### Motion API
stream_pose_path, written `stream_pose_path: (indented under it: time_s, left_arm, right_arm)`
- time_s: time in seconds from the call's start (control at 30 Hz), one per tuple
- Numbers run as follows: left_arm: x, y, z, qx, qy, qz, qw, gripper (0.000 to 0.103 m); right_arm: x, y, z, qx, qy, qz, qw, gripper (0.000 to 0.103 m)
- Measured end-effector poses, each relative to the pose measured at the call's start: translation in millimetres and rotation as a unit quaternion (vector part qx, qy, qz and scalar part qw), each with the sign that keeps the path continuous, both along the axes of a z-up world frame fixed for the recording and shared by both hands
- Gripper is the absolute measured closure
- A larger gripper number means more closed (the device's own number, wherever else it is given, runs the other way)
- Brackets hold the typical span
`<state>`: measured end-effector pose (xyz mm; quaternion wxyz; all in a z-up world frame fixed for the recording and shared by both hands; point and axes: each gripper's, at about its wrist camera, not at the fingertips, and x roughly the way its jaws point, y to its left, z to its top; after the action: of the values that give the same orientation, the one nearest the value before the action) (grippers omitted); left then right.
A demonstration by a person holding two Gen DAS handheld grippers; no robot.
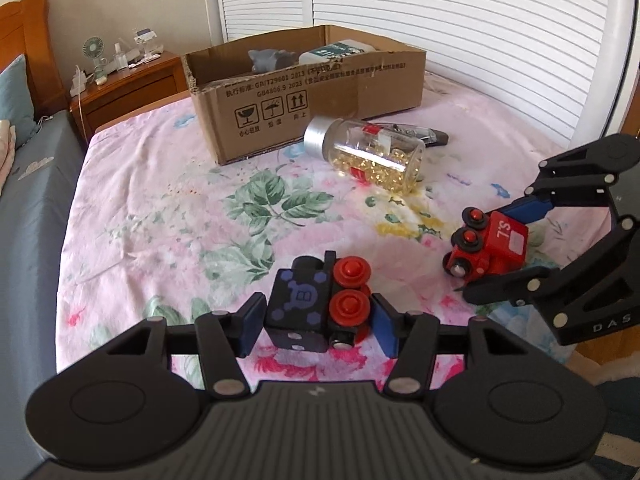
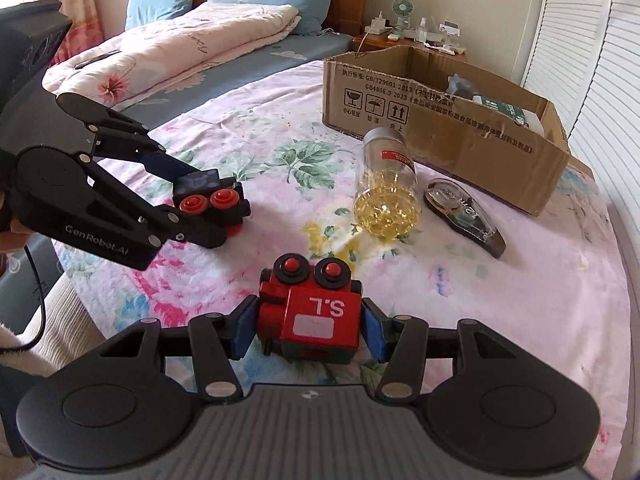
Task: Organize rigid objects
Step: 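Pull the two train cars apart, moving the tools away from each other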
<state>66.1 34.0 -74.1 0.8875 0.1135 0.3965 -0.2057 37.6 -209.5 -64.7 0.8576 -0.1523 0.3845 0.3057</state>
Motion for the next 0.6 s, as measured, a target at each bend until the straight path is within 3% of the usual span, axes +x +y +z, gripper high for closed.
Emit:
stream_pose_path:
  time_s: [0.33, 0.6]
  left_arm:
    - [4.1, -1.7, 4.3, -0.006, 0.010, -0.008, 0.9999, 0.055]
    - [10.1, -3.0, 15.3, -0.001, 0.009, -0.009, 0.9999, 0.055]
  right_arm:
    - [5.9, 3.8, 3.8, -0.015, 0.001, 0.003, 1.000, 0.045]
    - [18.1, -4.9, 17.4, -0.026, -0.014, 0.006, 1.000, 0.047]
